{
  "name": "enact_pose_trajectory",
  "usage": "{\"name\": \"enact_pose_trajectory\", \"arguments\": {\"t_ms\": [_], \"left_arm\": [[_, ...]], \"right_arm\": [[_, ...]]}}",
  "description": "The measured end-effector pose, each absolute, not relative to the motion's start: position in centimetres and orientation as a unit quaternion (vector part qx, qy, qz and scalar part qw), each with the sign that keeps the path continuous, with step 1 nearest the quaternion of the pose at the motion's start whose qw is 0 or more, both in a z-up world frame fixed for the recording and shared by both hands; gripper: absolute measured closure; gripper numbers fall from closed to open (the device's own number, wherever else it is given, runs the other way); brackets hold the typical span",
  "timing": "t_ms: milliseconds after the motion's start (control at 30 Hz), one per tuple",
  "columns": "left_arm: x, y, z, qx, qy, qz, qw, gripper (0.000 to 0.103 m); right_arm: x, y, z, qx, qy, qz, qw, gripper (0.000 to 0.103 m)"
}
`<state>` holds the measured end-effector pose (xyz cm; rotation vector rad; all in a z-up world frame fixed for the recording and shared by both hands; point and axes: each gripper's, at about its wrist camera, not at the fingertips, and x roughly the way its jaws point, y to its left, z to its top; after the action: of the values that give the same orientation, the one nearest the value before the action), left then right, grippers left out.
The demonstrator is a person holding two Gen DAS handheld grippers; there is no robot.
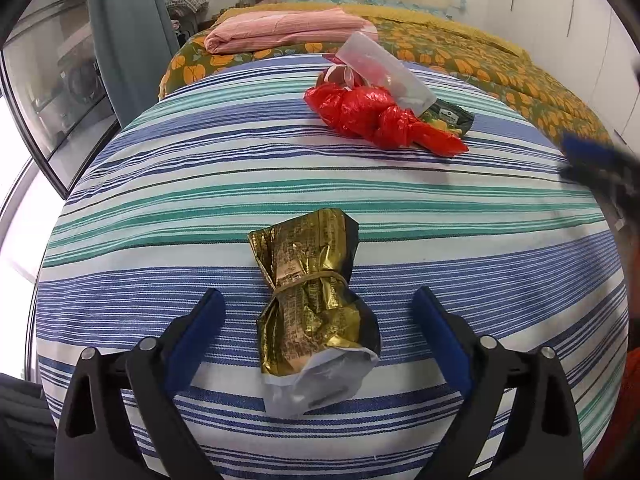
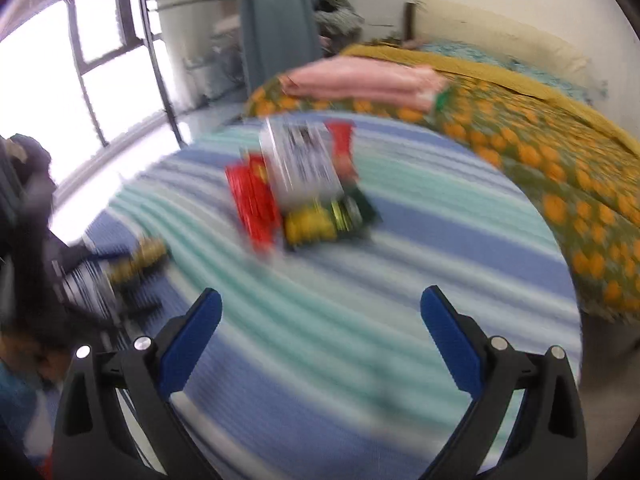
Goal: Collect trash
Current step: 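Grasp the clear plastic box with right tool while left tool holds the gold wrapper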
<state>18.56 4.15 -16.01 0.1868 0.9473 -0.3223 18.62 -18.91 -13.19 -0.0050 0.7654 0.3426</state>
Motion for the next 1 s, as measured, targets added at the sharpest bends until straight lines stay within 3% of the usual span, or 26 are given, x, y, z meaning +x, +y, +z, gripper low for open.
{"name": "enact_pose_trajectory", "arguments": {"t_ms": [133,267,433,500,733,767,800,1000], "left_arm": [[18.6,4.2,-16.1,0.087,0.456,-0.154,0.872,0.006],[18.8,4.1,-16.1,0.086,0.457,-0.155,0.872,0.006],[18.8,4.1,-16.1,0.085,0.457,-0.155,0.872,0.006],[18.7,4.0,-16.2,0.085,0.457,-0.154,0.872,0.005],[18.8,4.0,-16.2,0.085,0.457,-0.153,0.872,0.005],[18.8,4.0,-16.2,0.085,0.457,-0.153,0.872,0.005],[18.8,4.0,-16.2,0.085,0.457,-0.153,0.872,0.005],[18.8,4.0,-16.2,0.086,0.457,-0.153,0.872,0.005]], "right_arm": [[24.7,-18.0,-12.3,0.016,0.394,0.211,0.894,0.007],[29.8,-16.3,-12.8,0.029,0.416,0.245,0.875,0.024],[33.8,-15.2,-15.2,0.034,0.449,0.236,0.861,0.024],[34.6,-15.1,-16.2,0.049,0.463,0.237,0.853,0.032],[30.7,-16.5,-12.6,0.107,0.405,0.237,0.877,0.036],[29.8,-16.8,-11.9,0.106,0.401,0.239,0.878,0.057],[28.6,-17.2,-11.4,0.101,0.401,0.234,0.880,0.066],[20.4,-20.8,-12.9,0.048,0.444,0.181,0.876,0.066]]}}
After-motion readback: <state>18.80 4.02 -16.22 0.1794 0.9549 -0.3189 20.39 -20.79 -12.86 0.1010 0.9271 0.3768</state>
